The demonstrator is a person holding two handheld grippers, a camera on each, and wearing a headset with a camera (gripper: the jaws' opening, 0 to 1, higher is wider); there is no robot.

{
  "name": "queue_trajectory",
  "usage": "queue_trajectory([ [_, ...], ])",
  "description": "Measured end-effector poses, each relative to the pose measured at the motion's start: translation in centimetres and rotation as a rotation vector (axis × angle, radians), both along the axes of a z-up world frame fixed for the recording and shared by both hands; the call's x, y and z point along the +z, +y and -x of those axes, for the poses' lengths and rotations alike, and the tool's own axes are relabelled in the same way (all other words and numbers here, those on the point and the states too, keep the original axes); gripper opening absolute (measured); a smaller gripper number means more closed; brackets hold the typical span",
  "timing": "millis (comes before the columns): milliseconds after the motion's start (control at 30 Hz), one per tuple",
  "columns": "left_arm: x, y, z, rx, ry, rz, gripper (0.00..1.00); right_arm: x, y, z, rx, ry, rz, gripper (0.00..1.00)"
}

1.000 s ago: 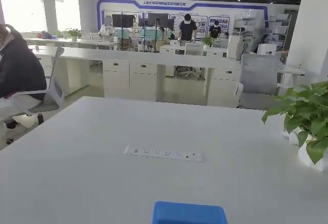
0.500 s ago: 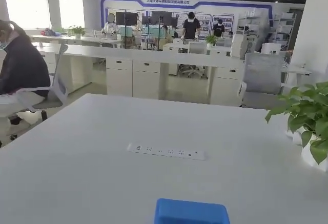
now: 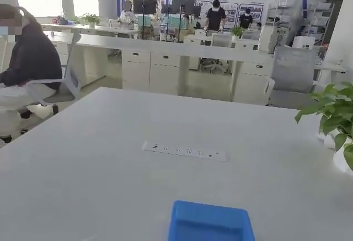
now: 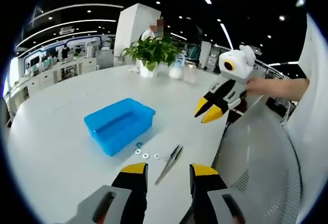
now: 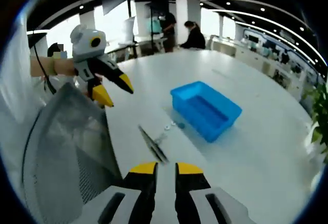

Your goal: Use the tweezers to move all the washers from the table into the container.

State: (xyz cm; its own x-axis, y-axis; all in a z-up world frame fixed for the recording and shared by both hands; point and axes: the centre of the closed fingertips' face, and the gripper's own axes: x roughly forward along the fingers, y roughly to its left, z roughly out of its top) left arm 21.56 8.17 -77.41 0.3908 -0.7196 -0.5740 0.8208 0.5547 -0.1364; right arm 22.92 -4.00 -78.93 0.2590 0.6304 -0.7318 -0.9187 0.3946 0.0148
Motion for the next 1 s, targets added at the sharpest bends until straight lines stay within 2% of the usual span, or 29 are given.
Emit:
queue_trajectory([
  [33, -0.6, -0.2, 0.0, -0.046, -0.003, -0.044, 0.26, -0.3, 0.3, -0.1, 0.029, -0.004, 0.016, 0.1],
  [100, -1.5, -0.3, 0.0, -0.097, 0.013, -0.091, 0.23, -1.3, 1.0, 0.0, 0.07, 0.02, 0.045, 0.09],
  [133, -2.3, -0.5, 0.1, -0.122, 0.043, -0.112, 0.23, -1.6, 1.3, 0.2, 0.095, 0.029, 0.055, 0.09],
  [200, -3.4, -0.5, 0.1, -0.152, 0.082, -0.141, 0.22, -2.6, 1.5, 0.1, 0.141, 0.023, 0.111, 0.1],
  [333, -5.5, -0.1, -0.4, -0.207, 0.086, -0.251, 0.2, -3.6, 2.5, 0.2, 0.2, 0.021, 0.158, 0.11],
  [400, -6.1, -0.1, -0.5, -0.214, 0.098, -0.263, 0.18, -4.2, 2.9, 0.0, 0.224, 0.02, 0.184, 0.12],
  [500, -7.1, 0.2, -0.9, -0.242, 0.091, -0.325, 0.15, -5.1, 3.3, 0.1, 0.282, 0.016, 0.237, 0.13],
  [567, -7.8, 0.1, -1.1, -0.254, 0.096, -0.349, 0.13, -5.7, 3.6, 0.0, 0.301, 0.017, 0.256, 0.14],
  [667, -8.3, 0.1, -1.3, -0.272, 0.088, -0.382, 0.11, -6.0, 4.1, -0.2, 0.309, 0.025, 0.259, 0.15],
  [800, -9.0, 0.0, -1.3, -0.293, 0.094, -0.413, 0.09, -6.4, 4.4, -0.3, 0.316, 0.033, 0.267, 0.15],
  [1000, -9.0, -0.1, -1.7, -0.307, 0.066, -0.425, 0.03, -6.5, 4.9, -0.4, 0.284, 0.057, 0.235, 0.16],
])
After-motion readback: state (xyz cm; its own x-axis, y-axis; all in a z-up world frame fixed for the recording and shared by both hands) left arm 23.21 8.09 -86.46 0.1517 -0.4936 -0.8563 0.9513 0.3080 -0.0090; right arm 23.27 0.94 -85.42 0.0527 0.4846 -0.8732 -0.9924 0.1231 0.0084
